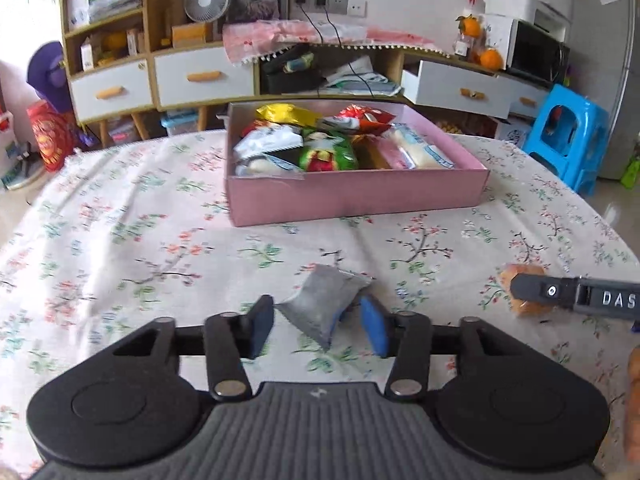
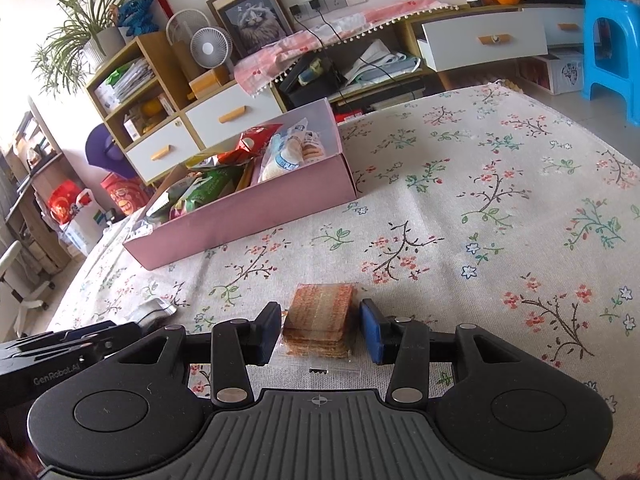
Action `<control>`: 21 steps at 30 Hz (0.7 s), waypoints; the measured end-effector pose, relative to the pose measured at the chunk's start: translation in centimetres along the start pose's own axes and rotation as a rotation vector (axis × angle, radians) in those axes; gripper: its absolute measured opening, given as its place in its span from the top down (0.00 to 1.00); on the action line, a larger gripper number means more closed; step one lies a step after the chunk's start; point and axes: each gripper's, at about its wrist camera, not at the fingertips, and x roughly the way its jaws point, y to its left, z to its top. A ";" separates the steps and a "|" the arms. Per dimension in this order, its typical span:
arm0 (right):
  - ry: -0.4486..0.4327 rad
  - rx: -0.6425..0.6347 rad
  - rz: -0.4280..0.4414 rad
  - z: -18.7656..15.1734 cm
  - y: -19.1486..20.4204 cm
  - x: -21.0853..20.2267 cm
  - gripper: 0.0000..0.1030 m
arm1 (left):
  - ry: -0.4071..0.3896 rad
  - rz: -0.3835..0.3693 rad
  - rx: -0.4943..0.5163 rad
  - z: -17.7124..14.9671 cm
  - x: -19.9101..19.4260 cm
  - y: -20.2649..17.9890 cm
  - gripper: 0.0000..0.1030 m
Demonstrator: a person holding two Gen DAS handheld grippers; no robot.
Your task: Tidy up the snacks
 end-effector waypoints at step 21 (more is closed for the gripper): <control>-0.003 0.006 0.007 0.0 -0.1 0.0 0.59 | 0.011 0.012 0.161 0.1 1.6 0.4 0.56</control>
